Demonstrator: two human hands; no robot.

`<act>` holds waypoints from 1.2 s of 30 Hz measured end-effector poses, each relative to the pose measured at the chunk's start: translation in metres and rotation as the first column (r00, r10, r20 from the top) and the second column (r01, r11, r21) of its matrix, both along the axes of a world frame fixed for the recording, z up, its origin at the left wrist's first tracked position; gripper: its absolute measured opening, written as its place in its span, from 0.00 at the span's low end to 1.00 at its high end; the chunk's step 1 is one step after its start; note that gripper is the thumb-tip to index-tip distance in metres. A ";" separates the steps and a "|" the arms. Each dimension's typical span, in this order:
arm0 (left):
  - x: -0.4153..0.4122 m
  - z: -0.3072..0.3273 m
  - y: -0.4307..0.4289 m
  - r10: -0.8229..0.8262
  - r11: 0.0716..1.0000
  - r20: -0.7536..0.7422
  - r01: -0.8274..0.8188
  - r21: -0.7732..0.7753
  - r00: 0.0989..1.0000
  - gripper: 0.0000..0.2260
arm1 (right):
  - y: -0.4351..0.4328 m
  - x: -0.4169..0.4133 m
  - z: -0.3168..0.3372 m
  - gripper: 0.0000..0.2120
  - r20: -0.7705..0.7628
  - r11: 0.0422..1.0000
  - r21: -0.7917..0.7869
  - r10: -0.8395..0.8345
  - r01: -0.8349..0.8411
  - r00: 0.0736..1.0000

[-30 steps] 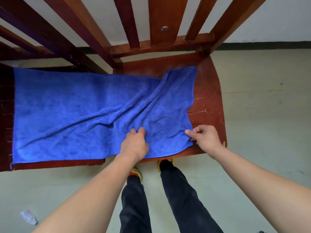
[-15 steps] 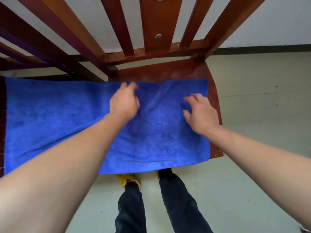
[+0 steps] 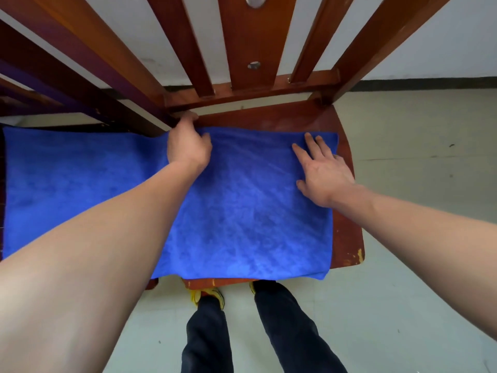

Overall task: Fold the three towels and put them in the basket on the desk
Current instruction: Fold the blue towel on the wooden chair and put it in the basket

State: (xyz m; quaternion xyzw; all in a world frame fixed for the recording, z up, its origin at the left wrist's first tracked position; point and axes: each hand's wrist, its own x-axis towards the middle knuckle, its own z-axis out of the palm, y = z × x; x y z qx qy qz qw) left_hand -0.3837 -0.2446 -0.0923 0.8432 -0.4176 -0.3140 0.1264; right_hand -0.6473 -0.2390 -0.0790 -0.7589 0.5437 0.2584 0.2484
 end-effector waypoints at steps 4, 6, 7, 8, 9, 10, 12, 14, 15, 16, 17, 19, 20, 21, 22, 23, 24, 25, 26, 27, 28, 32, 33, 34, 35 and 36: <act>0.025 0.014 0.050 -0.165 0.980 0.055 0.157 0.125 0.985 0.16 | 0.027 0.012 0.012 0.38 0.012 0.999 -0.017 0.052 -0.052 0.999; 0.056 0.017 0.082 -0.206 0.947 0.070 0.181 0.265 0.976 0.15 | 0.042 0.017 0.014 0.41 -0.052 0.992 0.086 0.101 -0.097 0.993; 0.067 0.016 0.096 -0.195 0.941 0.082 0.164 0.295 0.977 0.14 | 0.046 0.016 0.015 0.41 -0.089 0.990 0.116 0.086 -0.075 0.992; 0.088 0.022 0.112 -0.160 0.947 0.111 0.121 0.298 0.981 0.13 | 0.049 0.025 0.018 0.41 -0.105 0.993 0.113 0.057 -0.045 0.993; 0.098 0.022 0.122 -0.124 0.952 0.133 0.080 0.295 0.983 0.13 | 0.049 0.024 0.020 0.39 -0.112 0.996 0.093 0.016 -0.006 0.994; 0.111 0.023 0.133 -0.077 0.954 0.158 0.027 0.297 0.984 0.13 | 0.050 0.032 0.024 0.37 -0.103 0.998 0.059 -0.004 0.010 0.995; 0.141 0.028 0.157 -0.002 0.942 0.187 -0.060 0.331 0.982 0.13 | 0.058 0.060 0.031 0.33 -0.056 0.999 0.013 0.030 -0.030 0.998; 0.172 0.030 0.179 0.047 0.926 0.194 -0.115 0.359 0.980 0.14 | 0.071 0.097 0.039 0.26 0.018 0.994 -0.005 0.107 -0.107 0.994; 0.188 0.028 0.189 0.076 0.918 0.196 -0.145 0.369 0.978 0.14 | 0.079 0.119 0.043 0.24 0.059 0.990 0.003 0.139 -0.139 0.989; 0.207 0.028 0.200 0.101 0.909 0.200 -0.172 0.379 0.975 0.14 | 0.090 0.145 0.047 0.22 0.096 0.986 0.016 0.161 -0.163 0.982; 0.221 0.027 0.207 0.124 0.900 0.204 -0.197 0.390 0.971 0.15 | 0.098 0.167 0.050 0.21 0.134 0.984 0.030 0.170 -0.175 0.976; 0.253 0.025 0.223 0.153 0.887 0.215 -0.229 0.400 0.965 0.16 | 0.117 0.214 0.052 0.20 0.192 0.983 0.025 0.176 -0.184 0.965; 0.263 0.024 0.228 0.165 0.881 0.231 -0.248 0.402 0.959 0.17 | 0.125 0.232 0.051 0.19 0.217 0.984 0.018 0.171 -0.179 0.961; 0.278 0.025 0.237 0.180 0.874 0.249 -0.271 0.403 0.951 0.18 | 0.136 0.256 0.049 0.18 0.231 0.984 0.022 0.167 -0.176 0.959; 0.291 0.025 0.245 0.202 0.867 0.265 -0.297 0.399 0.943 0.20 | 0.145 0.277 0.045 0.17 0.235 0.984 0.042 0.158 -0.172 0.959; 0.311 0.023 0.256 0.230 0.859 0.268 -0.325 0.395 0.936 0.23 | 0.159 0.307 0.040 0.17 0.237 0.984 0.069 0.142 -0.163 0.961; 0.330 0.019 0.266 0.272 0.849 0.254 -0.356 0.390 0.928 0.25 | 0.170 0.334 0.033 0.17 0.234 0.986 0.096 0.112 -0.138 0.966; 0.340 0.015 0.274 0.313 0.840 0.232 -0.382 0.385 0.921 0.26 | 0.178 0.351 0.028 0.18 0.227 0.987 0.126 0.064 -0.095 0.972; 0.348 0.010 0.281 0.346 0.831 0.197 -0.397 0.390 0.917 0.25 | 0.185 0.366 0.023 0.19 0.216 0.988 0.149 0.010 -0.043 0.976; 0.356 0.006 0.288 0.362 0.829 0.157 -0.394 0.397 0.919 0.21 | 0.194 0.380 0.018 0.20 0.205 0.986 0.165 -0.043 0.009 0.978; 0.365 0.002 0.296 0.370 0.824 0.110 -0.381 0.419 0.922 0.16 | 0.207 0.394 0.012 0.21 0.193 0.982 0.182 -0.084 0.049 0.978; 0.383 -0.008 0.317 0.361 0.810 -0.007 -0.310 0.498 0.932 0.10 | 0.250 0.419 0.004 0.22 0.172 0.961 0.253 -0.158 0.112 0.972; 0.386 -0.007 0.317 0.325 0.813 -0.005 -0.277 0.512 0.946 0.09 | 0.256 0.419 0.004 0.22 0.168 0.957 0.265 -0.165 0.116 0.972; 0.388 -0.002 0.312 0.280 0.814 0.002 -0.239 0.529 0.960 0.07 | 0.257 0.419 0.005 0.22 0.165 0.952 0.278 -0.176 0.125 0.970; 0.395 0.003 0.302 0.224 0.824 0.008 -0.194 0.533 0.975 0.05 | 0.254 0.422 0.006 0.22 0.163 0.947 0.287 -0.197 0.144 0.967; 0.398 0.006 0.290 0.174 0.837 0.010 -0.153 0.525 0.985 0.04 | 0.250 0.422 0.007 0.21 0.164 0.942 0.292 -0.220 0.166 0.962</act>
